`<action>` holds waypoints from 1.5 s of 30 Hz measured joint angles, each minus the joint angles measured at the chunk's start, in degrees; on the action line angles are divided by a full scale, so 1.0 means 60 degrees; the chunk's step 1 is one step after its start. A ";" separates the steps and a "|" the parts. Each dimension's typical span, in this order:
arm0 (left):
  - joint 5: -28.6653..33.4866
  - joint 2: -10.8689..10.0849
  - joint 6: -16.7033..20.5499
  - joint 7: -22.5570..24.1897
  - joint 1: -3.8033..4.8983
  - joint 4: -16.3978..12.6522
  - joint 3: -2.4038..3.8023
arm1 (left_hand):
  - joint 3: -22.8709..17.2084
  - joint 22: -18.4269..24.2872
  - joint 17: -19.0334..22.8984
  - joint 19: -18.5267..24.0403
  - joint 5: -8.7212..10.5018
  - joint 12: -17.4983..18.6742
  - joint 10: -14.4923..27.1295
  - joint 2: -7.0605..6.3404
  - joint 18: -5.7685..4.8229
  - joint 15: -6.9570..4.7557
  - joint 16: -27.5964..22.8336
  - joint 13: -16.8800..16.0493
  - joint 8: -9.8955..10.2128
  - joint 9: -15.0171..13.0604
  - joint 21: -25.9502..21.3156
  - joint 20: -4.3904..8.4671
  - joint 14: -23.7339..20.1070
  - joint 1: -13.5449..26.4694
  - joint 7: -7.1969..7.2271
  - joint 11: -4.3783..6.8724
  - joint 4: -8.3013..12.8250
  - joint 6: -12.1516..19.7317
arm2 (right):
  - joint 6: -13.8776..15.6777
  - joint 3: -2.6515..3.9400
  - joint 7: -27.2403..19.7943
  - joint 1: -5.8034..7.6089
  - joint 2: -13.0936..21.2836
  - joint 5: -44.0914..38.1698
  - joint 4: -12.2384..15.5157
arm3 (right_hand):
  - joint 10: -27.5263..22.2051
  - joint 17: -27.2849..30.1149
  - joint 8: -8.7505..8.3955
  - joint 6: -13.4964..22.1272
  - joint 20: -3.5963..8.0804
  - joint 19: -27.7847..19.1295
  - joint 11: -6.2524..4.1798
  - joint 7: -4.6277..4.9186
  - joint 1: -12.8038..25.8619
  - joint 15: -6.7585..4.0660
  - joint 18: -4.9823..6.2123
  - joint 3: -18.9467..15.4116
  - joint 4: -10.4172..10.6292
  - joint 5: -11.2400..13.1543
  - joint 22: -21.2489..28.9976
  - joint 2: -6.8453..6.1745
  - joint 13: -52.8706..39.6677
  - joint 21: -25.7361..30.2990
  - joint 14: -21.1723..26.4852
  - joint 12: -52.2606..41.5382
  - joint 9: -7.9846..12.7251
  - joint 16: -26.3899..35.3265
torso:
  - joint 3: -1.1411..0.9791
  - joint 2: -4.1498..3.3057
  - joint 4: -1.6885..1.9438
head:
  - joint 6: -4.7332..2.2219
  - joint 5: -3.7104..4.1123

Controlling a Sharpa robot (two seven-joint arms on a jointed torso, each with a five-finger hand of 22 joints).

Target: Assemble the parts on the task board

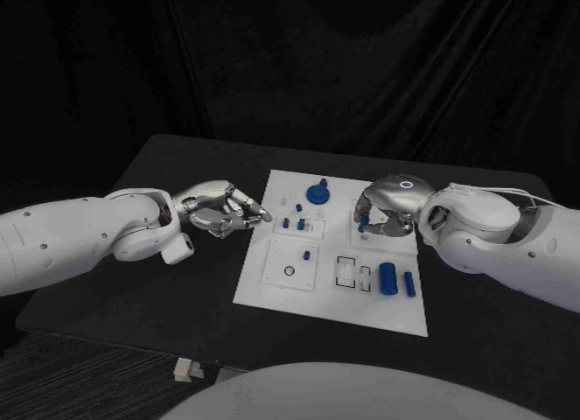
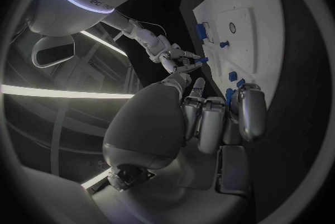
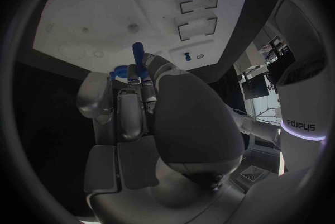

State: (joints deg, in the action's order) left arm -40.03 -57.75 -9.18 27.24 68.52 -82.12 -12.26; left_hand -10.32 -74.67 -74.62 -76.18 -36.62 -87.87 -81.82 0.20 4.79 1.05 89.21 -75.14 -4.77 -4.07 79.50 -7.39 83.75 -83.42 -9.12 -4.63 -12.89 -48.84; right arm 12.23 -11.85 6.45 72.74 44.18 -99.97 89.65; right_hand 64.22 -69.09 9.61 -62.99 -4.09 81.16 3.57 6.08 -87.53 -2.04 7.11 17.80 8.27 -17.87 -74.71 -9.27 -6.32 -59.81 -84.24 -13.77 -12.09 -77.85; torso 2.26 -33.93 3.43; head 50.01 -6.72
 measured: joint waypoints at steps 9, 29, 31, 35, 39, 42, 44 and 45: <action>0.0001 0.0012 -0.0026 -0.0036 -0.0003 0.0066 -0.0002 | 0.0000 0.0000 0.0000 0.0003 0.0000 -0.0001 -0.0027 0.0000 0.0001 0.0000 0.0000 -0.0001 0.0000 0.0000 -0.0107 -0.0001 0.0000 0.0000 0.0000 0.0001 0.0000 0.0000 | 0.0185 0.0013 0.0031 0.0601 0.0091 0.0001 0.1130 | 0.0068 -0.0001 0.0000 -0.0033 0.0000 0.0000 0.0008 0.0029 0.0000 0.0000 0.0000 0.0000 0.0000 0.0002 0.0000 0.0000 0.0026 -0.0003 0.0000 0.0003 0.0000 0.0000 | 0.0000 0.0005 0.0000 | 0.0000 -0.0002; 0.0002 0.0006 -0.0143 -0.0133 -0.0032 0.0394 0.0001 | 0.0000 0.0000 0.0000 0.0055 0.0000 -0.0001 -0.0046 0.0000 0.0001 0.0001 0.0000 -0.0002 0.0000 0.0000 -0.0110 -0.0051 0.0000 0.0000 -0.0001 -0.0013 0.0000 -0.0002 | 0.0481 -0.0005 -0.0229 -0.0271 -0.1610 -0.0247 0.1004 | 0.0069 -0.0003 -0.0001 -0.0068 0.0000 0.0000 0.0008 -0.0003 0.0001 0.0000 0.0000 0.0103 -0.0104 0.0112 0.0000 -0.0001 0.0081 -0.0005 0.0000 0.0011 0.0000 -0.0001 | 0.0004 0.0000 0.0016 | 0.0000 -0.0070; 0.0002 -0.0011 -0.0157 -0.0146 -0.0044 0.0411 -0.0002 | -0.0001 0.0000 0.0000 0.0055 0.0000 -0.0001 -0.0046 0.0000 0.0001 0.0001 0.0000 -0.0002 0.0000 0.0000 -0.0111 -0.0051 0.0000 0.0000 -0.0001 -0.0013 0.0000 -0.0002 | 0.0473 -0.0002 -0.0255 -0.0360 -0.1754 -0.0311 0.0890 | 0.0082 -0.0002 -0.0001 -0.0068 0.0000 0.0000 0.0021 -0.0003 0.0001 0.0000 0.0000 0.0103 -0.0104 0.0112 0.0000 -0.0001 0.0081 -0.0005 0.0000 0.0013 0.0001 -0.0001 | 0.0004 0.0001 0.0019 | 0.0000 -0.0051; 0.0002 -0.0022 -0.0174 -0.0168 -0.0049 0.0437 -0.0002 | 0.0000 0.0000 0.0000 0.0087 -0.0001 -0.0001 -0.0047 0.0000 0.0000 0.0001 0.0000 -0.0002 0.0000 0.0000 -0.0216 -0.0083 0.0000 0.0000 -0.0001 -0.0013 0.0000 -0.0003 | 0.0468 0.0008 -0.0290 -0.0543 -0.1969 -0.0419 0.0647 | 0.0085 -0.0002 -0.0001 -0.0068 0.0000 0.0001 0.0022 -0.0003 0.0001 0.0000 -0.0001 0.0103 -0.0104 0.0112 0.0000 -0.0002 0.0082 -0.0005 0.0000 0.0070 0.0000 0.0000 | 0.0004 0.0000 0.0018 | 0.0000 -0.0049; 0.0002 -0.0022 -0.0197 -0.0185 -0.0062 0.0437 -0.0002 | 0.0000 0.0000 0.0000 0.0089 -0.0001 -0.0001 -0.0047 0.0000 0.0001 0.0001 0.0000 -0.0002 0.0000 0.0000 -0.0218 -0.0083 0.0000 0.0000 -0.0001 -0.0014 0.0001 -0.0003 | 0.0466 0.0004 -0.0323 -0.0716 -0.2144 -0.0513 0.0430 | 0.0099 -0.0002 -0.0002 -0.0068 0.0000 0.0000 0.0035 -0.0002 0.0000 0.0000 0.0000 0.0103 -0.0105 0.0112 0.0000 -0.0002 0.0082 -0.0005 0.0000 0.0070 0.0001 0.0000 | 0.0003 -0.0005 0.0009 | 0.0000 -0.0082; 0.0003 -0.0022 -0.0210 -0.0198 -0.0063 0.0436 -0.0002 | -0.0001 0.0000 0.0000 0.0089 -0.0001 -0.0001 -0.0048 0.0000 0.0001 0.0001 0.0000 -0.0002 -0.0001 0.0000 -0.0218 -0.0083 0.0000 0.0000 -0.0045 -0.0014 0.0001 -0.0055 | 0.0461 0.0001 -0.0352 -0.0839 -0.2317 -0.0601 0.0267 | 0.0100 -0.0002 -0.0002 -0.0068 0.0000 0.0000 0.0036 -0.0002 0.0000 0.0000 0.0000 0.0103 -0.0105 0.0112 0.0000 -0.0001 0.0082 -0.0005 0.0000 0.0070 0.0000 0.0000 | 0.0002 -0.0012 0.0003 | 0.0000 -0.0090; 0.0003 -0.0022 -0.0217 -0.0206 -0.0063 0.0437 -0.0001 | -0.0001 0.0000 0.0000 0.0090 -0.0001 -0.0001 -0.0048 0.0000 0.0000 0.0001 0.0000 -0.0002 -0.0001 0.0000 -0.0218 -0.0083 0.0000 0.0000 -0.0048 -0.0013 0.0001 -0.0053 | 0.0457 0.0001 -0.0367 -0.0887 -0.2395 -0.0644 0.0197 | 0.0101 -0.0002 -0.0002 -0.0068 0.0000 0.0000 0.0036 -0.0002 0.0000 0.0000 0.0000 0.0103 -0.0105 0.0111 0.0000 -0.0002 0.0081 -0.0005 0.0000 0.0070 0.0001 0.0000 | 0.0001 -0.0013 0.0003 | 0.0000 -0.0074; 0.0003 -0.0021 -0.0223 -0.0211 -0.0064 0.0437 -0.0001 | -0.0001 0.0000 0.0000 0.0090 -0.0001 -0.0001 -0.0048 0.0000 0.0001 0.0001 0.0000 -0.0002 -0.0001 0.0000 -0.0218 -0.0083 0.0000 0.0000 -0.0048 -0.0014 0.0001 -0.0051 | 0.0455 0.0001 -0.0377 -0.0913 -0.2433 -0.0668 0.0162 | 0.0100 -0.0002 -0.0002 -0.0068 0.0000 0.0000 0.0036 -0.0003 0.0001 0.0000 0.0000 0.0103 -0.0105 0.0111 0.0000 -0.0002 0.0081 -0.0005 0.0000 0.0070 0.0000 0.0000 | 0.0000 -0.0013 0.0004 | 0.0000 -0.0066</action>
State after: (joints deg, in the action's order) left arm -40.01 -57.88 -10.52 25.97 68.13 -79.50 -12.26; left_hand -10.32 -74.67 -74.62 -75.65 -36.62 -87.87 -82.10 0.21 4.79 1.05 89.21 -75.15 -4.77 -4.07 78.20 -7.89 83.75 -83.42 -9.40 -4.71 -12.89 -49.15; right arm 14.96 -11.84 4.18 67.26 29.58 -103.98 90.62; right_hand 64.82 -69.10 9.59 -63.39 -4.09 81.16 3.78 6.07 -87.53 -2.04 7.11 18.42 7.64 -17.20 -74.71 -9.28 -5.83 -59.83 -84.24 -13.35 -12.09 -77.86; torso 2.26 -34.01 3.46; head 50.01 -7.12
